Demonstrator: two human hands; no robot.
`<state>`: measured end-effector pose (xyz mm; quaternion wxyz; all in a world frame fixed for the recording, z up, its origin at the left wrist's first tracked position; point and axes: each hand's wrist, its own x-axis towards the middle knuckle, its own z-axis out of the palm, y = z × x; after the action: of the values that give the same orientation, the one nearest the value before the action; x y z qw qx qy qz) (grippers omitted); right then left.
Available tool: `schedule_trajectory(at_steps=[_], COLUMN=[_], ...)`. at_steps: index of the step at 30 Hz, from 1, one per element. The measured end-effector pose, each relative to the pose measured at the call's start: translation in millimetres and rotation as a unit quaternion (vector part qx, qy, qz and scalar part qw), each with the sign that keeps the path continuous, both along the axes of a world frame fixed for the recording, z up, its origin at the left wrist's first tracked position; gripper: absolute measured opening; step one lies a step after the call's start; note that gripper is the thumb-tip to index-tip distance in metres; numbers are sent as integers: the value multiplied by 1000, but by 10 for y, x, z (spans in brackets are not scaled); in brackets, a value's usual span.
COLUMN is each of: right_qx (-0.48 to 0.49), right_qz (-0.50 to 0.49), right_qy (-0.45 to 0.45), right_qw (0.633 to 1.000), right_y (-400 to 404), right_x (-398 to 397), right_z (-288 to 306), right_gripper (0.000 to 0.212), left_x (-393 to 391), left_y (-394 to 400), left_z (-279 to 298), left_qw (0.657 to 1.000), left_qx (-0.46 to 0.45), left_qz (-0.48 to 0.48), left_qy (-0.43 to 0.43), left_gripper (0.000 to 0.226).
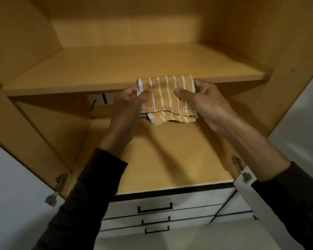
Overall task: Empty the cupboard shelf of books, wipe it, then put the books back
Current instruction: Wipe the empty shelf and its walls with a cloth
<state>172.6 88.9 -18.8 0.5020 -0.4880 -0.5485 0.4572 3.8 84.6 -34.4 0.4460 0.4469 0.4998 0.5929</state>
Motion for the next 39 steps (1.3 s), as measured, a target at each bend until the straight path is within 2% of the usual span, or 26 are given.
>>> schedule_trajectory(at_steps=[8,15,22,26,34,39], right_qx=[-40,-62,-83,-101,-120,-132], right_qz=[-39,-109,-192,-252,-342,-382], right_qy=[42,41,30,26,33,39], right_qw=[998,991,977,962,931,914], right_y=[-557,-1034,-1594,-1969,-2643,-3128], right_x=[512,843,1006,1072,1460,1843], right_z=[-507,-686,-921,-1064,-1193,-1244], right_gripper=[14,15,15,18,17,23], left_x=[533,910,1080,1206,1746,2226], left_y=[-420,-625,-892,-1104,-1483,-1788], left_z=[-433,-649,-899,-1006,-1116,-1136], left_qw=[999,990,964,944,915,892], left_qx=[-25,-84,-131,-145,-157,-162], left_qz=[-36,-110,-224,-294,-373,-422], left_qy=[15,-25,-51,-35,2,20], left_gripper=[21,13,18,16,20,10])
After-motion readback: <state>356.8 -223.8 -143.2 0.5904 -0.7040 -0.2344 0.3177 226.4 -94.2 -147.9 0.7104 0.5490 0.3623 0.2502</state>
